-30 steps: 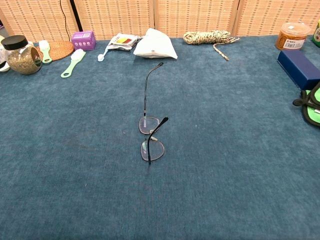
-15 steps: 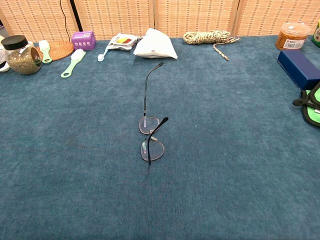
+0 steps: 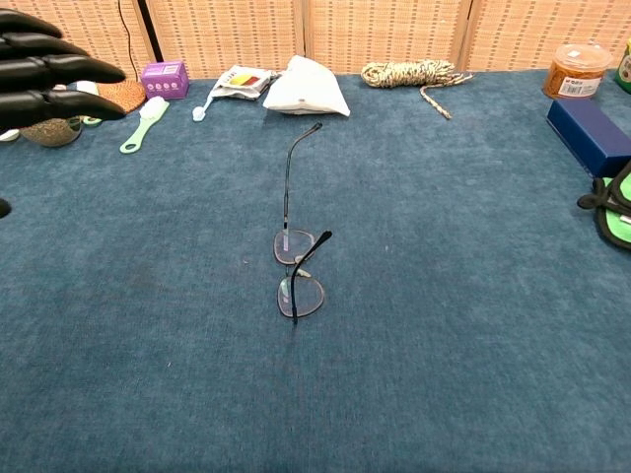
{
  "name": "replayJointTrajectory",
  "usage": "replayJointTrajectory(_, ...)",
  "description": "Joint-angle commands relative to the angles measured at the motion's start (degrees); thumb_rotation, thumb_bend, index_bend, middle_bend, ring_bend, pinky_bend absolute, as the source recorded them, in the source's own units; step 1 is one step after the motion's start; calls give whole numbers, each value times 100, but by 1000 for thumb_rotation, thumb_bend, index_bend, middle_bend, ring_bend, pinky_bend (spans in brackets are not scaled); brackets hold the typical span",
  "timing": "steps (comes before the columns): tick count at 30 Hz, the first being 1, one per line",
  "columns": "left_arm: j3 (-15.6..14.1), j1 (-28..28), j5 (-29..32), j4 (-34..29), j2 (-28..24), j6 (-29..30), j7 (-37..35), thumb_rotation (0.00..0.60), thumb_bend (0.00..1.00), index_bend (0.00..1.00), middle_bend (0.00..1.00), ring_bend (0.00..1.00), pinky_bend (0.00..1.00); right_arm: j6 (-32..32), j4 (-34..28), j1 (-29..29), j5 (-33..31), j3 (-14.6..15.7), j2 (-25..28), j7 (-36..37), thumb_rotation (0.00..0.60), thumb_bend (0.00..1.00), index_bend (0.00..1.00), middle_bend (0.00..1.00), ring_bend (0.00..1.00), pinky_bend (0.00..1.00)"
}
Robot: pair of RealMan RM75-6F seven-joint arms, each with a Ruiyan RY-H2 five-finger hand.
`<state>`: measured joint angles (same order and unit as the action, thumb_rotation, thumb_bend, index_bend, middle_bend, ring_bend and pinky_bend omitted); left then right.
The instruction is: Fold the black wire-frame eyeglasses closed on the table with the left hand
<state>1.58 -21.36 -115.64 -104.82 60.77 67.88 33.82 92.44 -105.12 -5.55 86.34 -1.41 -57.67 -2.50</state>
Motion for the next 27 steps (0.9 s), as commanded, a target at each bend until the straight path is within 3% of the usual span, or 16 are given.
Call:
replayJointTrajectory(1,104,-254,-87,-159,125,-335,314,600,277,83,11,0,0,7,6,-7,-6,-5,2,11,600,0,111,25,26,135)
replayJointTrajectory(11,202,-789,-301,-326,522,-1050,921,600,277,63,0,0,0,21,40,-37,-39,-18,6,63,600,0,111,25,26,134)
replayJointTrajectory(27,390,-1220,194,-437,1379,-2097,2021,600,277,49,0,0,0,128,70,-129,-70,-38,104,226,600,0,112,25,26,134)
